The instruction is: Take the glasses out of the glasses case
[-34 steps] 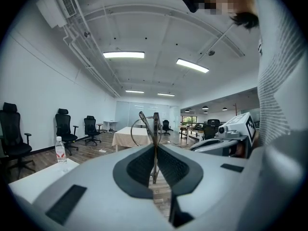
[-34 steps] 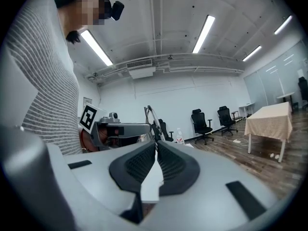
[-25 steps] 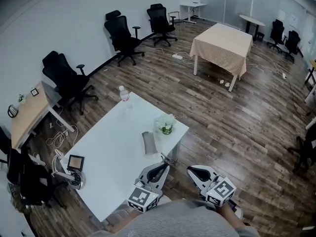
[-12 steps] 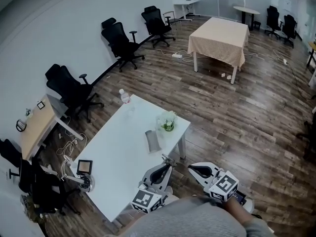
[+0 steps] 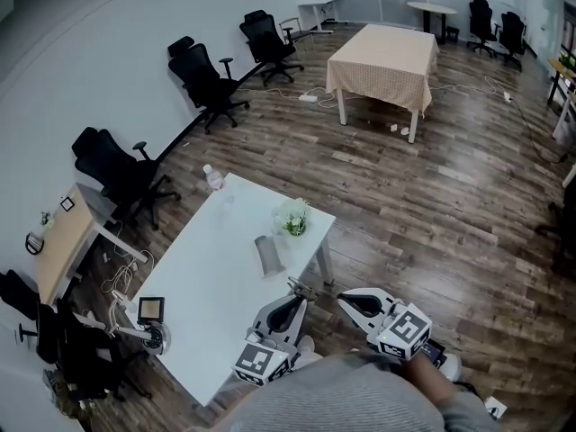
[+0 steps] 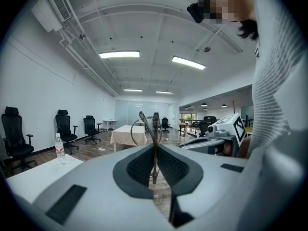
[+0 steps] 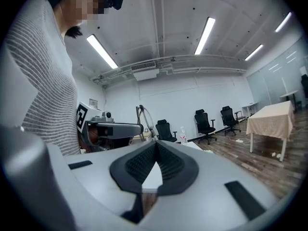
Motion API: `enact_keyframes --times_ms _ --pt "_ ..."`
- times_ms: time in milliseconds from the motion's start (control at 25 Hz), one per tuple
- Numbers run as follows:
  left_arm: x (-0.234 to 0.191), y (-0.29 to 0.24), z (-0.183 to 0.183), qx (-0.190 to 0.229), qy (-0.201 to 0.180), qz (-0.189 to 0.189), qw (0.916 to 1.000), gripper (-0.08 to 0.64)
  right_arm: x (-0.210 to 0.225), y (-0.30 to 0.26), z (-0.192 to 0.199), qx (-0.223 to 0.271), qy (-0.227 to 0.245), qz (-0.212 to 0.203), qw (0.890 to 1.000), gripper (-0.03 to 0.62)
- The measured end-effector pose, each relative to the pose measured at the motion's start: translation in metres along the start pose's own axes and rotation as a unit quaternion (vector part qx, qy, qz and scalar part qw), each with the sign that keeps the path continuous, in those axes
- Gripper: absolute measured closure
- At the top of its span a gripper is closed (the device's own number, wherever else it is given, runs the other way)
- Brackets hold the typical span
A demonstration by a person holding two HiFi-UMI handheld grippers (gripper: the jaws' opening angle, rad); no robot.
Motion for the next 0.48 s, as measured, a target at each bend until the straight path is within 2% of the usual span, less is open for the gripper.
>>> enact_keyframes --times_ms 480 --pt "-0.0011 -0.0017 0.0020 -0.003 0.001 -0.003 1.0000 0.534 -0.0001 0.0011 0.0020 -0.002 0.003 0.002 1.000 0.578"
Point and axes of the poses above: the fingertips, and each gripper's own axes: y backward along the fingers, x to its right, z out of its underside, the point moved 9 cm from there along y, backward along the fingers, and after that the axes turned 2 degrees about z, right-handed, at the moved point
